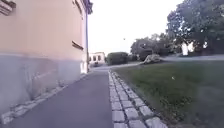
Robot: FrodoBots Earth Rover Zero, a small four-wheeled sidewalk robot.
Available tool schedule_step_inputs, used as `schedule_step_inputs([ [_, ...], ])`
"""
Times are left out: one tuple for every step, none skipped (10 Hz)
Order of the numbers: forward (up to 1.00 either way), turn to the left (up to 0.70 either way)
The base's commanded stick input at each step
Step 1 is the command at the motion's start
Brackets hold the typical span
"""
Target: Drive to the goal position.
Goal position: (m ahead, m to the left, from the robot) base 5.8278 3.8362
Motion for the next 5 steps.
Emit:
schedule_step_inputs([
  [0.50, 0.00],
  [0.50, 0.00],
  [0.50, 0.00],
  [0.50, 0.00],
  [0.50, 0.00],
])
